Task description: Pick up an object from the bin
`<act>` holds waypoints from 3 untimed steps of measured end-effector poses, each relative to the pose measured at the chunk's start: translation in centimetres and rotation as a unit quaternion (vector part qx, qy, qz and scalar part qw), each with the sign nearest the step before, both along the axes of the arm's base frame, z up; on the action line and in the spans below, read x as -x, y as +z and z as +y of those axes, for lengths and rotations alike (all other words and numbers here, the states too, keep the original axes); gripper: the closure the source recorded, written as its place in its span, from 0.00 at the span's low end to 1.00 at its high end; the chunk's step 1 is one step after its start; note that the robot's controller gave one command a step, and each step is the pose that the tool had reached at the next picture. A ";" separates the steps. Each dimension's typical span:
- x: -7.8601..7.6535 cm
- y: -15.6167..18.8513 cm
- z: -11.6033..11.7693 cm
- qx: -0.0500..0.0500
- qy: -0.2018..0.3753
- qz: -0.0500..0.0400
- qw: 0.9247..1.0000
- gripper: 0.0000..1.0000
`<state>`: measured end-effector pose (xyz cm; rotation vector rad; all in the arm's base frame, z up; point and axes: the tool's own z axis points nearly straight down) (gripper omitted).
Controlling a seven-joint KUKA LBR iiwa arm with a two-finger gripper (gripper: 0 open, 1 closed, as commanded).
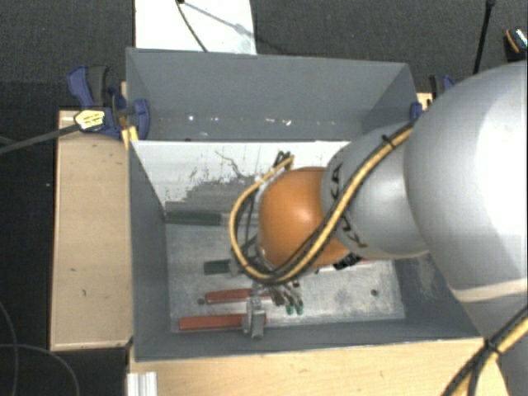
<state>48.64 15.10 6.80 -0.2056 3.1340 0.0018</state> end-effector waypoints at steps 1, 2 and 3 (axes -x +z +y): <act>-9.5 0.8 0.3 0.000 0.034 -0.005 0.999 0.00; -9.1 0.7 0.4 0.000 0.032 -0.001 0.999 1.00; -9.1 0.7 0.3 0.000 0.029 0.000 1.000 0.00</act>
Offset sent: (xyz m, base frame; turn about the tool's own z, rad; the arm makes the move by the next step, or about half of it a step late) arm 0.0907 0.0033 0.0060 -0.0691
